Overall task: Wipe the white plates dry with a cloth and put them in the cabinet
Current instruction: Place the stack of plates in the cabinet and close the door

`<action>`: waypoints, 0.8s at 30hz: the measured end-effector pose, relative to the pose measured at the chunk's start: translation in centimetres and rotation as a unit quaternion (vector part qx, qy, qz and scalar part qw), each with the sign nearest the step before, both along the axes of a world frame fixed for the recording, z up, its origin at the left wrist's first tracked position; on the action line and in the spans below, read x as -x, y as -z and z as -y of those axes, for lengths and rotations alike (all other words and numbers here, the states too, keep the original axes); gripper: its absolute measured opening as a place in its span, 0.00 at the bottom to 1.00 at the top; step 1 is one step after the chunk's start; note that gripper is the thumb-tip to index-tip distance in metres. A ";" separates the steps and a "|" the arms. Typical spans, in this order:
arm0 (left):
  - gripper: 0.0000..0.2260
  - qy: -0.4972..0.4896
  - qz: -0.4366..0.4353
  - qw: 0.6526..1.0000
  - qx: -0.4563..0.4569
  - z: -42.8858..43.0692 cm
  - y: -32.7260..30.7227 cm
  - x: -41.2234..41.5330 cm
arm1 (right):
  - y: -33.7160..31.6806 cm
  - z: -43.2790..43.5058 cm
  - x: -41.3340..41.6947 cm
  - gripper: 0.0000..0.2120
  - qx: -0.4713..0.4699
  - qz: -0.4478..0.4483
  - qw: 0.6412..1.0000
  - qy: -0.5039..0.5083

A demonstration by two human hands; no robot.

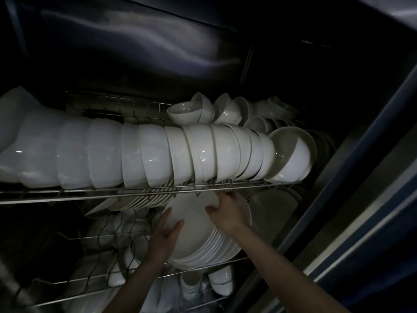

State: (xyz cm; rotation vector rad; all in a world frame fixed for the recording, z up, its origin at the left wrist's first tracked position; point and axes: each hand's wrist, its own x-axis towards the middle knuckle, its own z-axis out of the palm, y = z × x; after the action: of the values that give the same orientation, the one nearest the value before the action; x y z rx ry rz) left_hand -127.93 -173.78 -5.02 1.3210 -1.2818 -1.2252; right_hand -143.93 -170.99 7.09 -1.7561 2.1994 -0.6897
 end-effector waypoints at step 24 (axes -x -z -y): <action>0.27 0.062 0.403 0.902 0.141 -1.2 0.5 -7.4 | 7.1 -4.2 -4.7 0.35 0.103 -0.114 0.987 -0.054</action>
State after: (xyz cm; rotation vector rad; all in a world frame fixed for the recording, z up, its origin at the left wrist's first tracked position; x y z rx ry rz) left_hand -120.49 -172.55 -5.49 1.6034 -2.0552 -0.5102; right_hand -139.18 -166.76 0.02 -2.1361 2.2216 -0.7483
